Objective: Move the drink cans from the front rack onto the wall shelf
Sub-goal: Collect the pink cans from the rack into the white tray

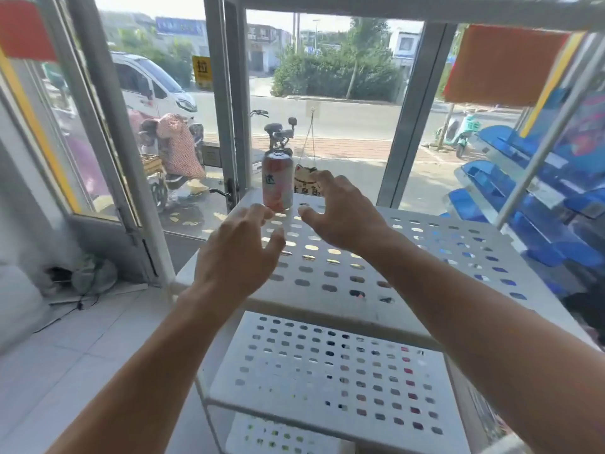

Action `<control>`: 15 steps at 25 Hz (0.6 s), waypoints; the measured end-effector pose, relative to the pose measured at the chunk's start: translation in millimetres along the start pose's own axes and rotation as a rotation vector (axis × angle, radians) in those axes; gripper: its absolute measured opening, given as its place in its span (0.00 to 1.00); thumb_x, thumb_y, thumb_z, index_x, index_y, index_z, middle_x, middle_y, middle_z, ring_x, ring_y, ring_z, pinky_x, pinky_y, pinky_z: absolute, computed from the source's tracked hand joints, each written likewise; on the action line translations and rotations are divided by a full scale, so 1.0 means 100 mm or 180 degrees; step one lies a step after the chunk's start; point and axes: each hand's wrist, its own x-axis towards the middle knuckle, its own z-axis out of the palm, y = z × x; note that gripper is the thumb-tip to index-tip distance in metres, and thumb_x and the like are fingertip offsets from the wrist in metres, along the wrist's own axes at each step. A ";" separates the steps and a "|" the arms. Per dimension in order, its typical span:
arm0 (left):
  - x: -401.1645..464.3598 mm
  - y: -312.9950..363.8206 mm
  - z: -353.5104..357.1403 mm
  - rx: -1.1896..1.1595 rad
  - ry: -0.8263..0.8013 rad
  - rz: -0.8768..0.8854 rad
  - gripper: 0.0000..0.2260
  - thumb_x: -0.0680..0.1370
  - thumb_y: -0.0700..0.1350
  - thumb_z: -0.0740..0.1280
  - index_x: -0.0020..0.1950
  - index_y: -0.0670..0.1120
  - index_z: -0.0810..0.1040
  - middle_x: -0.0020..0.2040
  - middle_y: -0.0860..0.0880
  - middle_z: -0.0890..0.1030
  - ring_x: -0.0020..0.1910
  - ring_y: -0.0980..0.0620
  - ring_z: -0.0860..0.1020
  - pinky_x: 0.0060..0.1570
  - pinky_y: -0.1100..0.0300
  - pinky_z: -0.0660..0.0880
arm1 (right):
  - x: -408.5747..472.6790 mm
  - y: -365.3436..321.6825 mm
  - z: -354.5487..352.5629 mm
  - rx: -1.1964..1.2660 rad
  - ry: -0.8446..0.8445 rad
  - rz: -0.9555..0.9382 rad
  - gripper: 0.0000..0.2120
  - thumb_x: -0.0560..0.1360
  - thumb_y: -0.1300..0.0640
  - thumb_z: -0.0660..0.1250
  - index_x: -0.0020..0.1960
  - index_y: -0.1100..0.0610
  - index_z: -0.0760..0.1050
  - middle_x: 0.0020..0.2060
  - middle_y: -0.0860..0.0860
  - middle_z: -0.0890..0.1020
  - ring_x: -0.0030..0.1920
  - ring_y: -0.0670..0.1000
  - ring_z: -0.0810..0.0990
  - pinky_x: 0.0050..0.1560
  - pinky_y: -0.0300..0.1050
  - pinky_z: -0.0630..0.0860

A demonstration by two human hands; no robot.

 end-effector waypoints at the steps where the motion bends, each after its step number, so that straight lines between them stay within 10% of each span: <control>1: 0.05 -0.07 0.00 -0.0037 0.0025 -0.0045 0.15 0.78 0.54 0.63 0.61 0.48 0.74 0.57 0.48 0.80 0.51 0.46 0.79 0.50 0.48 0.77 | 0.20 -0.06 0.09 -0.0017 -0.0061 0.0056 0.31 0.77 0.45 0.67 0.75 0.51 0.59 0.67 0.57 0.70 0.64 0.59 0.73 0.62 0.53 0.71; 8: 0.30 -0.23 0.09 -0.0318 0.0088 -0.0272 0.15 0.79 0.53 0.62 0.62 0.48 0.73 0.57 0.49 0.78 0.52 0.47 0.78 0.50 0.50 0.76 | 1.12 -0.17 0.48 -0.0051 -0.0100 0.0360 0.35 0.74 0.42 0.68 0.76 0.42 0.54 0.76 0.56 0.53 0.72 0.62 0.65 0.68 0.59 0.68; 11: 0.40 -0.28 0.09 -0.0348 0.0160 -0.0241 0.15 0.79 0.53 0.62 0.62 0.48 0.73 0.57 0.49 0.78 0.52 0.48 0.78 0.51 0.51 0.75 | 1.23 -0.17 0.71 0.0478 -0.0094 0.0559 0.38 0.60 0.31 0.66 0.67 0.35 0.57 0.68 0.57 0.69 0.62 0.64 0.74 0.63 0.61 0.72; 15: 0.47 -0.38 0.12 -0.0386 0.0097 -0.0221 0.16 0.78 0.53 0.63 0.64 0.48 0.73 0.60 0.49 0.77 0.55 0.48 0.77 0.53 0.51 0.75 | 1.08 -0.16 0.70 0.1096 0.0174 0.0518 0.29 0.62 0.44 0.68 0.61 0.36 0.62 0.51 0.51 0.81 0.54 0.59 0.79 0.59 0.57 0.75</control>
